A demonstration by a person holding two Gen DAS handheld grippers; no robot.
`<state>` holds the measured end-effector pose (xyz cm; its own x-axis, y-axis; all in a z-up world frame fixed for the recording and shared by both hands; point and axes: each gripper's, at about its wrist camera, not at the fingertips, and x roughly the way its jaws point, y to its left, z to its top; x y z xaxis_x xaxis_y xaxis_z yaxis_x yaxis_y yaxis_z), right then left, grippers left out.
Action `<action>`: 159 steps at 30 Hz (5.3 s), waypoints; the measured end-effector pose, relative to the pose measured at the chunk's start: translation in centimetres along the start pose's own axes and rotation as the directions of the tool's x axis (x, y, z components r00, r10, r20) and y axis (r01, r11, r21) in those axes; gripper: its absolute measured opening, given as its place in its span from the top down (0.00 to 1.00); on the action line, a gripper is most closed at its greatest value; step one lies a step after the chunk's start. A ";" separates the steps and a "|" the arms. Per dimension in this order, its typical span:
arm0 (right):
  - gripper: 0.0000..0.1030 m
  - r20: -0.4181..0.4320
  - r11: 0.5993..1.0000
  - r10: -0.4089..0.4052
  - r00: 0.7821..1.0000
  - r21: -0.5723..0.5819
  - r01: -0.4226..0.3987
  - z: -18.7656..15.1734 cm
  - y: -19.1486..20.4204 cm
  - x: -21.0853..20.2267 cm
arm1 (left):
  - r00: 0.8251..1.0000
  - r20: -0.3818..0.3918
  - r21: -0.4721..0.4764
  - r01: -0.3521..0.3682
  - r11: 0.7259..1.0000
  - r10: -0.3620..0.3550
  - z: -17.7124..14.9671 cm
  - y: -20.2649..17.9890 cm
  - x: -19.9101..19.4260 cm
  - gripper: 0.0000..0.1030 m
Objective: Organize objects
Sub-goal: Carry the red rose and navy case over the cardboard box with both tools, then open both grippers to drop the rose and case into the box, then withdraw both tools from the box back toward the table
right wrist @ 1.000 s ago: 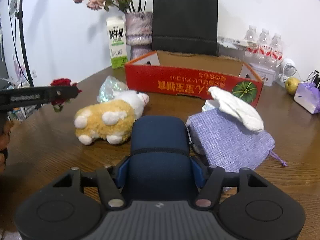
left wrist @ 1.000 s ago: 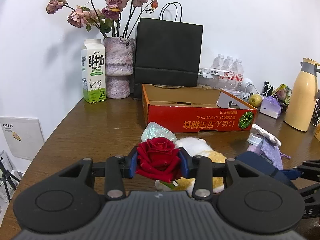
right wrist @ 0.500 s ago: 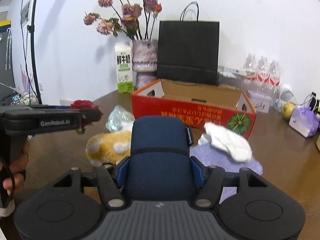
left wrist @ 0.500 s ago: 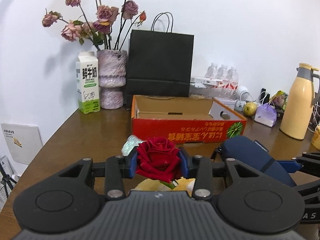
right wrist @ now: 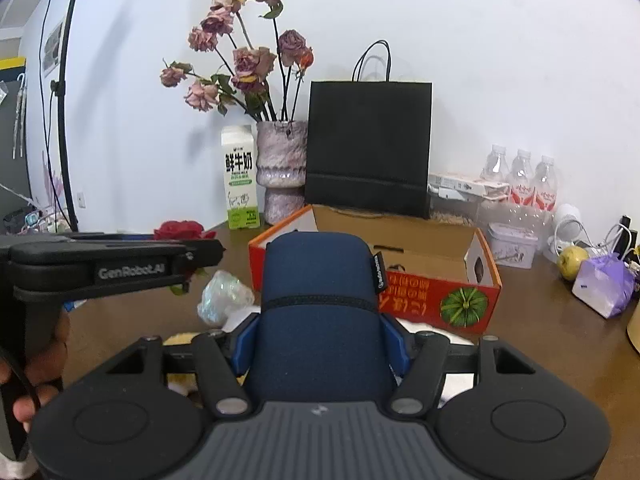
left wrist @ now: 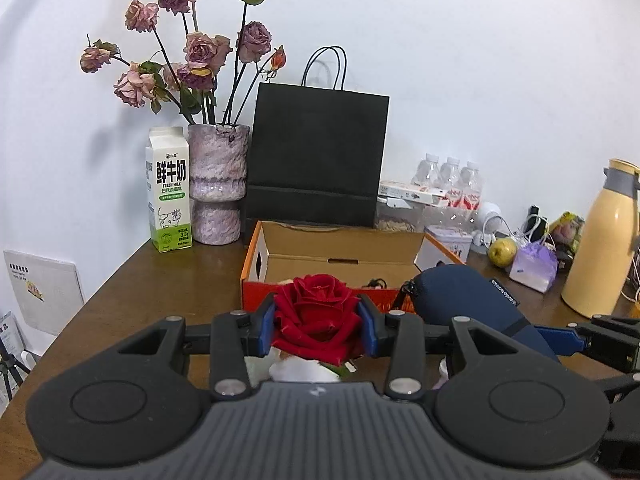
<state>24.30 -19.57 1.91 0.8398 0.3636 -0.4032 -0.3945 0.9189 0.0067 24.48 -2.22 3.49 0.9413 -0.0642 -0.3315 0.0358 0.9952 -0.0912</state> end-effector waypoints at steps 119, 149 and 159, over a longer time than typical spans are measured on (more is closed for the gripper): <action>0.00 0.035 0.979 -0.176 0.984 0.115 0.171 8.1 -9.3 12.8 | 0.986 -0.023 -0.144 -0.165 0.976 0.163 7.4 -0.4 14.0 0.00; 0.00 0.100 0.984 -0.166 0.981 0.078 0.158 -0.5 -3.9 1.1 | 0.997 0.072 0.044 0.014 0.999 -0.017 0.7 -1.3 0.9 0.00; 0.00 0.073 0.977 -0.203 0.977 0.079 0.197 -5.5 -3.1 -0.2 | 1.000 0.023 0.052 0.008 0.999 -0.009 -2.9 0.7 -0.1 0.00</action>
<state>23.30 -23.35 -3.05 0.9273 0.1800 -0.3282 -0.1907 0.9816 -0.0005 23.42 -1.71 0.79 0.9484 -0.0719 -0.3087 0.0608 0.9971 -0.0453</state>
